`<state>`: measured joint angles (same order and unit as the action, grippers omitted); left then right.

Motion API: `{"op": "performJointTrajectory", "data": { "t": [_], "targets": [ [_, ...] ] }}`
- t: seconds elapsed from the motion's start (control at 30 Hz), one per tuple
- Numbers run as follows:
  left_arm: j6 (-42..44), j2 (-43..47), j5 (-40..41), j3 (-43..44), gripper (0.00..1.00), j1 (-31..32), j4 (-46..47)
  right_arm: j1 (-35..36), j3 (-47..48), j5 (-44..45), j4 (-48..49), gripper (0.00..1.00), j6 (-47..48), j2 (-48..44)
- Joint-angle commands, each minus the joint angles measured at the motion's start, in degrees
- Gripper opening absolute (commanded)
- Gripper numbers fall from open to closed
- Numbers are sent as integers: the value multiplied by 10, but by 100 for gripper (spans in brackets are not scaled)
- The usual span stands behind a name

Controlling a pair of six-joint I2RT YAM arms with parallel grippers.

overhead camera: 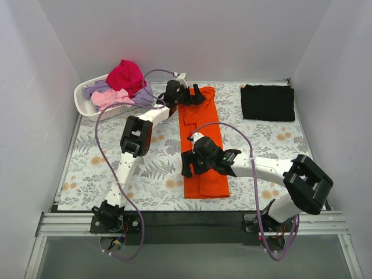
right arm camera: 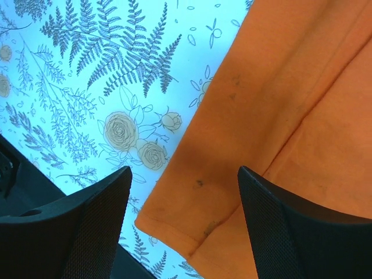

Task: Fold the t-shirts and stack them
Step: Fold the tshirt

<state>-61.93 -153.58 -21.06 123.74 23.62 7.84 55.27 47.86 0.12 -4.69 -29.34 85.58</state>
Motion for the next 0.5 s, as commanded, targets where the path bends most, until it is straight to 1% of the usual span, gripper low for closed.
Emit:
{"op": "performJointTrajectory", "data": {
  "t": [0.0,0.07,0.13,0.2,0.23,0.3,0.33,0.37,0.4,0.43,0.47],
  "targets": [
    [0,34,-12,-48,98,3,-32,3,9,46,18,67,25,-34],
    [4,80,-5,-81,98,3,-13,2,0,98,16,70,45,-79],
    [12,110,0,-101,98,2,1,0,-15,126,13,73,59,-112],
    [25,144,-6,-94,98,2,0,-5,-29,159,3,77,70,-160],
    [29,164,-6,-77,98,2,-21,-16,-44,165,-1,81,74,-189],
    [30,188,-4,-76,98,2,-39,-28,-64,176,-10,85,84,-216],
    [28,228,0,-90,98,2,-35,-47,-87,176,-10,92,88,-238],
    [24,253,6,-138,98,2,-26,-59,-96,171,-10,96,90,-248],
    [19,280,11,-176,98,3,-12,-71,-105,163,-9,98,92,-255],
    [10,338,29,-210,98,5,15,-97,-115,154,-7,98,99,-262],
    [11,367,43,-279,98,7,25,-112,-128,135,-4,98,103,-263]
  ]
}}
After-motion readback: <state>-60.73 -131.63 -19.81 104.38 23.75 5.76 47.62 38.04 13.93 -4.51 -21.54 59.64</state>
